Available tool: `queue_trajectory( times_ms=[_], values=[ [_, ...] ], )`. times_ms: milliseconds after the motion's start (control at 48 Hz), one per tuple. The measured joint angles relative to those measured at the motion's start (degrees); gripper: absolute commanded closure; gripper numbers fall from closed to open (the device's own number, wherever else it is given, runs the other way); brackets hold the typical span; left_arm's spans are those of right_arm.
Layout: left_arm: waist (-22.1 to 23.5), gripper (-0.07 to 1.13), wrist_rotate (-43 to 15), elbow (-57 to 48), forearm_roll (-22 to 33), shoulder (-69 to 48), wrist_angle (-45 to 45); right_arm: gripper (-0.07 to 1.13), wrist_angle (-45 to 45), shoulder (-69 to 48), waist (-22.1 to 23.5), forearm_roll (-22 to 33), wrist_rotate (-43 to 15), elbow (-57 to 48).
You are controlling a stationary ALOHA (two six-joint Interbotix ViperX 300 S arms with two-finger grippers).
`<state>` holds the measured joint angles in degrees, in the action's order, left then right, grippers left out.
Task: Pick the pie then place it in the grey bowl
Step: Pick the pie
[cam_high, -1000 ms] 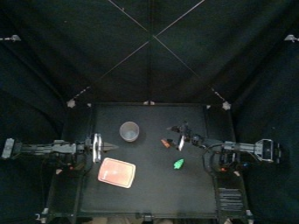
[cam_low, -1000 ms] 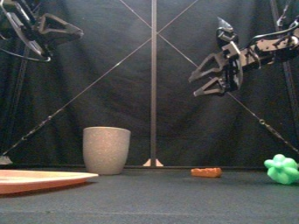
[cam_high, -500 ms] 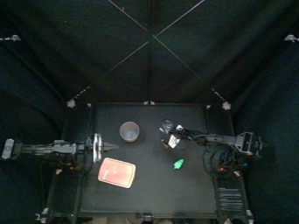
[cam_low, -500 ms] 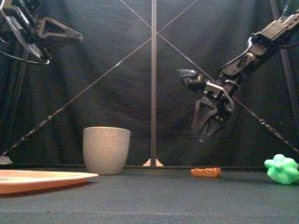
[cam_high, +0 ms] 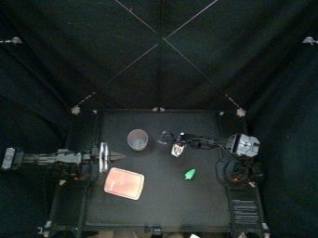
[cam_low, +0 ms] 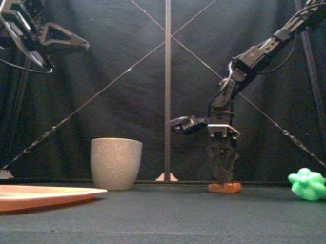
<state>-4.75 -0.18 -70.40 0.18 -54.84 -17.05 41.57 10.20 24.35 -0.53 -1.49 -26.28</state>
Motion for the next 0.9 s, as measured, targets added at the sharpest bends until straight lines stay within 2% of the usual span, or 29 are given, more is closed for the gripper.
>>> queue_trajectory(
  times_ms=[521,646,896],
  values=[
    [-0.26,1.04,0.09,-0.26,-0.09,-0.09,-0.18,0.04,0.00,0.26,-0.09,-2.11,-0.09,-2.37],
    [-0.53,1.04,0.09,-0.26,0.00,0.00,-0.26,0.10,-0.09,0.26,-0.35,-2.20,-0.09,-2.46],
    [-0.70,1.04,0.09,-0.26,0.00,0.00,-0.26,0.31,-0.26,0.18,-0.70,-2.11,-0.26,-2.46]
  ],
)
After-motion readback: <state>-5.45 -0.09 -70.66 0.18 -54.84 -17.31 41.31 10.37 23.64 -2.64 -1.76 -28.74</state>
